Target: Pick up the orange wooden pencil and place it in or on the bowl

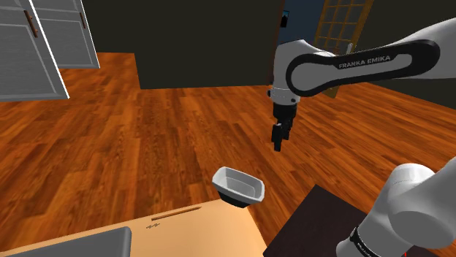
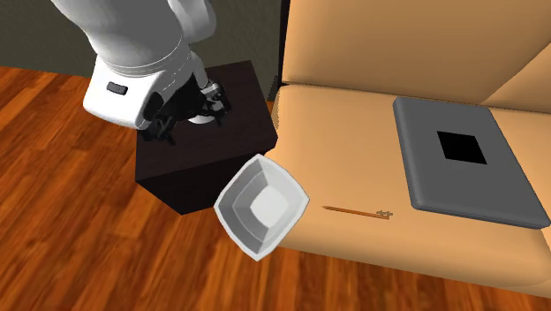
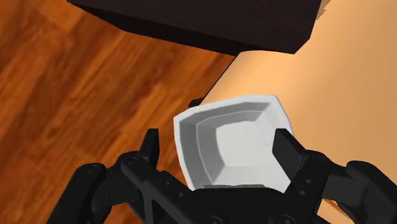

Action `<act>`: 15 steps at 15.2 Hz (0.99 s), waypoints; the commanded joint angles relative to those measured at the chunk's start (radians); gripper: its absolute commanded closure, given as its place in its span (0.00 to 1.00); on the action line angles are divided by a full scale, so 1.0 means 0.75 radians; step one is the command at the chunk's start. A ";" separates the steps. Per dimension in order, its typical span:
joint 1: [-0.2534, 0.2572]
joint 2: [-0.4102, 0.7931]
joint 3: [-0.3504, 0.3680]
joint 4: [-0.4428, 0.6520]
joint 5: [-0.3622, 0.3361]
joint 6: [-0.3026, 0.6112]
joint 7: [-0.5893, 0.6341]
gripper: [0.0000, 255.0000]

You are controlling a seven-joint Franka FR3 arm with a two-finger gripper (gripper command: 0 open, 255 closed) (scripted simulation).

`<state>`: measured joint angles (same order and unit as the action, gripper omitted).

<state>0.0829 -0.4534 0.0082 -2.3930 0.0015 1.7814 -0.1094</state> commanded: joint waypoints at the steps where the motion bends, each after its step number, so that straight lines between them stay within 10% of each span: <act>1: 0.025 0.088 0.003 0.026 0.007 0.066 -0.059 0.00; 15: 0.176 0.711 0.102 0.321 0.047 0.402 -0.411 0.00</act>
<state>0.2098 0.0495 0.0797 -2.1742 0.0363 2.0731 -0.3944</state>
